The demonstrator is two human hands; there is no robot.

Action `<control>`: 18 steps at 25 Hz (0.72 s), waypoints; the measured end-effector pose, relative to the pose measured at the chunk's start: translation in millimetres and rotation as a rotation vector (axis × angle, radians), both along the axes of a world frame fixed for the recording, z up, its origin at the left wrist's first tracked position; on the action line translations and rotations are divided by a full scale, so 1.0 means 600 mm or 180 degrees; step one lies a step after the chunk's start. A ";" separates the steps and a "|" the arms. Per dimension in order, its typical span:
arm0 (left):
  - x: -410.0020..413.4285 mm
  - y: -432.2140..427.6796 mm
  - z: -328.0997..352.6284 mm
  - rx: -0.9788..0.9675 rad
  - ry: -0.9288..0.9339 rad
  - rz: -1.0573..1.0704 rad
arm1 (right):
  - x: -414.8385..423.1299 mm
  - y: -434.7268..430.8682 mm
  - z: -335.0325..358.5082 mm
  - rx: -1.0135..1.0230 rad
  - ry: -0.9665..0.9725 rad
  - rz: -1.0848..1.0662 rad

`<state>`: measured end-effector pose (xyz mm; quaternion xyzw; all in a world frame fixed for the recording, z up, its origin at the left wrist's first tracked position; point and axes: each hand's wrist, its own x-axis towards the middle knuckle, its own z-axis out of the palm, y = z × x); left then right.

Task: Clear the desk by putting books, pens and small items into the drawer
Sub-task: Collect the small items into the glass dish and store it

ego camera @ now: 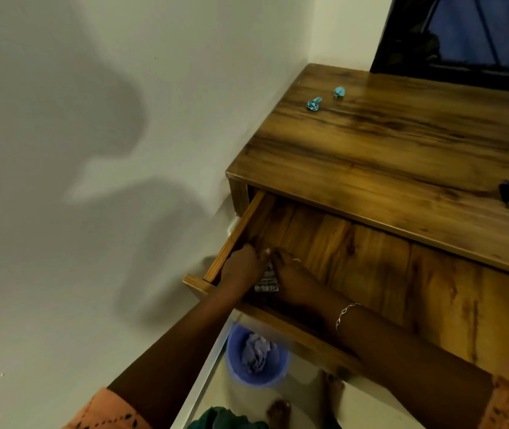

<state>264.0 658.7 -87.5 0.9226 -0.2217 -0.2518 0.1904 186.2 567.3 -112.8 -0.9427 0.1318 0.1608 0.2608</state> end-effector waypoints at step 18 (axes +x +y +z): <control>-0.144 -0.070 0.021 -0.0288 -0.0727 -0.3977 | -0.265 -0.084 0.077 -0.0357 0.0136 -0.0048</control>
